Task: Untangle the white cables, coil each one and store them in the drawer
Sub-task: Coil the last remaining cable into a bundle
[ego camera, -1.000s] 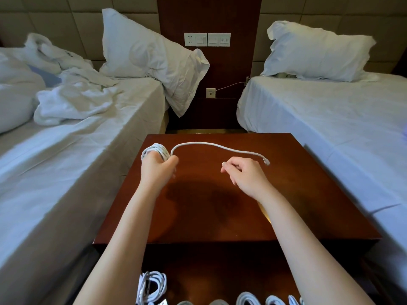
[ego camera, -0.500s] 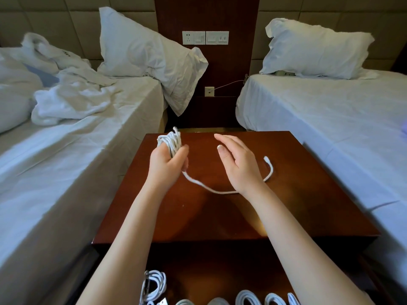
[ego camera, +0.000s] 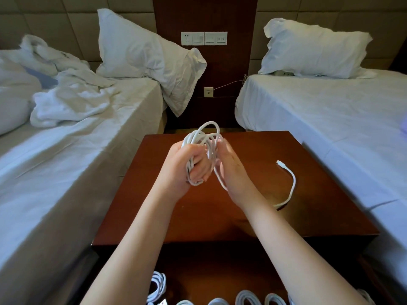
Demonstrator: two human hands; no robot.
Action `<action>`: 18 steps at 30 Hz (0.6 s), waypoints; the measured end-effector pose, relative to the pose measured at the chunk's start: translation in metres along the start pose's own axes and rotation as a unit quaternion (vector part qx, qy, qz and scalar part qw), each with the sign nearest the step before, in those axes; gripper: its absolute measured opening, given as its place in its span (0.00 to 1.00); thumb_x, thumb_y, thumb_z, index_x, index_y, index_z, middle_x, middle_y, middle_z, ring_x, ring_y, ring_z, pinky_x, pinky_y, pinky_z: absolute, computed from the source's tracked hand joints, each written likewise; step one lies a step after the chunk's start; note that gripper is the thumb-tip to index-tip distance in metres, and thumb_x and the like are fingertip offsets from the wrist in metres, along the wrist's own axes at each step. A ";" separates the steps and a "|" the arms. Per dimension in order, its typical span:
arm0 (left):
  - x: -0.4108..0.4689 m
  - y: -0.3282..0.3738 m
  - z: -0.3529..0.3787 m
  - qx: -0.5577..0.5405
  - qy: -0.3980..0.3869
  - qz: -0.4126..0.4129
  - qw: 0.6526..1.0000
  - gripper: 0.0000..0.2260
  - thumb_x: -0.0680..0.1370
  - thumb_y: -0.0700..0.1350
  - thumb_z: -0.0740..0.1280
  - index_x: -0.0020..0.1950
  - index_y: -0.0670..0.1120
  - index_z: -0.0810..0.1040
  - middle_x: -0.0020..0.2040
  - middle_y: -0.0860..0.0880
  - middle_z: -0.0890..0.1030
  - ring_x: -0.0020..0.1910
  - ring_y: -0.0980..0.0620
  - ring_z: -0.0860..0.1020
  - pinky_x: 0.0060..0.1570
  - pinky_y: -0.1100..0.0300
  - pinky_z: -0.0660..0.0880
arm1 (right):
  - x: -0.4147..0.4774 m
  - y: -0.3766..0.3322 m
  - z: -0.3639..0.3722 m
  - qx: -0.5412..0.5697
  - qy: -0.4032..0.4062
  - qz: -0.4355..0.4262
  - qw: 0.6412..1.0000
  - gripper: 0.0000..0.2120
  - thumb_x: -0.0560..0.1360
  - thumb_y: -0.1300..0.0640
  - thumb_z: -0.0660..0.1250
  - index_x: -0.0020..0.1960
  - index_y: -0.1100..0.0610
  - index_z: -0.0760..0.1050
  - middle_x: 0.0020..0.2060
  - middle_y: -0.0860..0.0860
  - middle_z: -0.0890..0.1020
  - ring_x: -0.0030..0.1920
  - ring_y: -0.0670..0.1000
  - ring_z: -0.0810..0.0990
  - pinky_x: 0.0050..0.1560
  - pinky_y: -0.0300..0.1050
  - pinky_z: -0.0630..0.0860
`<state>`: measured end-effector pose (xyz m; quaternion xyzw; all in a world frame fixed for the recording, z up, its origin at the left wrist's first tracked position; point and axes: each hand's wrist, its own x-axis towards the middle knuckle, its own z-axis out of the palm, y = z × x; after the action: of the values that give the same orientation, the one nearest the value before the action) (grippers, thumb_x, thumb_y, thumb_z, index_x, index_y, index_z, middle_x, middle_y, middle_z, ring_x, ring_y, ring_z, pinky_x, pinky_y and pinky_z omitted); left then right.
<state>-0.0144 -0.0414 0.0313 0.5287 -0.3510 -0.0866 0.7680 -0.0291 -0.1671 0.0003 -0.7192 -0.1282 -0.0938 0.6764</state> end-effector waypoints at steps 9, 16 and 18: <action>0.003 -0.003 0.009 0.013 0.018 -0.018 1.000 0.20 0.75 0.41 0.57 0.23 0.48 0.74 0.22 0.49 0.73 0.23 0.52 0.73 0.31 0.58 0.74 | -0.006 -0.005 0.000 0.021 -0.016 0.013 1.000 0.24 0.83 0.44 0.47 0.68 0.53 0.73 0.58 0.54 0.81 0.61 0.51 0.79 0.65 0.55 0.74; 0.003 0.000 0.022 0.121 0.142 -0.062 0.981 0.12 0.72 0.46 0.62 0.31 0.41 0.73 0.27 0.43 0.74 0.28 0.44 0.76 0.33 0.50 0.77 | -0.005 -0.005 -0.014 0.041 -0.045 0.049 0.997 0.22 0.83 0.43 0.48 0.66 0.49 0.74 0.57 0.52 0.82 0.60 0.52 0.80 0.62 0.51 0.76; 0.002 0.002 0.021 0.150 0.142 -0.065 0.976 0.12 0.75 0.47 0.63 0.36 0.41 0.75 0.30 0.44 0.76 0.31 0.46 0.78 0.35 0.50 0.78 | -0.005 -0.008 -0.018 0.023 -0.036 0.045 0.998 0.23 0.83 0.42 0.48 0.66 0.52 0.74 0.54 0.51 0.83 0.55 0.50 0.82 0.56 0.47 0.78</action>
<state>-0.0267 -0.0575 0.0379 0.6663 -0.2125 -0.0075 0.7148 -0.0357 -0.1854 0.0071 -0.7112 -0.1222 -0.0337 0.6914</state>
